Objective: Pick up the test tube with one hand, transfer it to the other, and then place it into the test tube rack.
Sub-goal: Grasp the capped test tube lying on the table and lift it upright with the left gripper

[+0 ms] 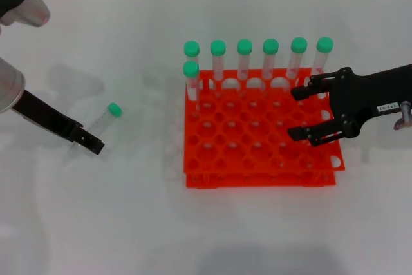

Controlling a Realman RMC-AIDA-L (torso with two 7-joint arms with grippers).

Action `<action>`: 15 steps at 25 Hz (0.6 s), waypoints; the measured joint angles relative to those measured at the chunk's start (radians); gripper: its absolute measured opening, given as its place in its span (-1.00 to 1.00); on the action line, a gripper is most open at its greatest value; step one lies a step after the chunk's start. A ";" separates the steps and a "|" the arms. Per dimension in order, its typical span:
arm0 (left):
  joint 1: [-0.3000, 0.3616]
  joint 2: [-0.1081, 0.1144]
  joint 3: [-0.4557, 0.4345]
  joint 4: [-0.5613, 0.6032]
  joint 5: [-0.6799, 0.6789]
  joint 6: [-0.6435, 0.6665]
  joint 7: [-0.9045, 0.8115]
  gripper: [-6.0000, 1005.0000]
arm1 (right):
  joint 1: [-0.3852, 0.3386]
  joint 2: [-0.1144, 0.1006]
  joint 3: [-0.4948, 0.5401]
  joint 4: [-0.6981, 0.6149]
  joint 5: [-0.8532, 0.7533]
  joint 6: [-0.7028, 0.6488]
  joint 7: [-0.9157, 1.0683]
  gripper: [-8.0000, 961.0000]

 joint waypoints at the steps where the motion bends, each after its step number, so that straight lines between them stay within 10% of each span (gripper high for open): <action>1: 0.000 -0.002 0.000 0.000 0.001 0.000 0.000 0.46 | 0.000 0.000 0.000 0.000 0.000 0.000 0.000 0.64; 15: 0.003 -0.007 0.002 0.000 0.009 -0.002 0.000 0.38 | 0.005 0.000 0.003 0.009 0.000 -0.001 0.001 0.63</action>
